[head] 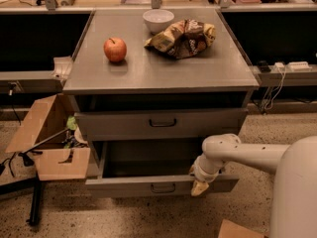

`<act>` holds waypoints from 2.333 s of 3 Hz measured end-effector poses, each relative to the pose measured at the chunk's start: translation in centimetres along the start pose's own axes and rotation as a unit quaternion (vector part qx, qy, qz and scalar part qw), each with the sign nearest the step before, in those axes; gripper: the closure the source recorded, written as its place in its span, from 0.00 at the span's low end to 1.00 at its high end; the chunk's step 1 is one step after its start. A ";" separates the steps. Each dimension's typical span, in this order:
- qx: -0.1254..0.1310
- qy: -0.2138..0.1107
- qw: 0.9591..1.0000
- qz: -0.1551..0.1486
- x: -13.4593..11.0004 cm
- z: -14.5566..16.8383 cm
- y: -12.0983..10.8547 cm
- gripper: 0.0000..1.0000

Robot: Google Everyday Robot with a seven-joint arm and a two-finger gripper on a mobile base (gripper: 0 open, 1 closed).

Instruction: Open middle drawer

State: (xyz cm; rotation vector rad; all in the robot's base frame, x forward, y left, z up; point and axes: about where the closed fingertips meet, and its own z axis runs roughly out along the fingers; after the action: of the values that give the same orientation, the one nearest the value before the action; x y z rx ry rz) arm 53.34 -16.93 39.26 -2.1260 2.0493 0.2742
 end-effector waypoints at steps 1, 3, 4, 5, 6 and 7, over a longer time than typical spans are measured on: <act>0.000 0.000 1.000 0.000 0.0 0.0 0.0 0.00; -0.012 -0.001 1.000 -0.006 0.1 -0.3 1.9 0.00; -0.026 -0.003 1.000 -0.012 0.6 -1.1 4.6 0.04; -0.032 0.005 0.999 -0.009 1.2 -1.3 6.5 0.27; -0.032 0.006 0.999 -0.009 1.3 -1.5 7.2 0.50; -0.035 0.006 0.999 -0.009 1.5 -1.4 7.5 0.73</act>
Offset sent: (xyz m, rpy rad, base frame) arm 0.0000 0.0000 0.0000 0.0000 0.0000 0.0000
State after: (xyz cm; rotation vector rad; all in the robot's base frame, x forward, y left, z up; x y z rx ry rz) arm 45.88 -19.03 40.22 -2.1900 2.0556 0.3351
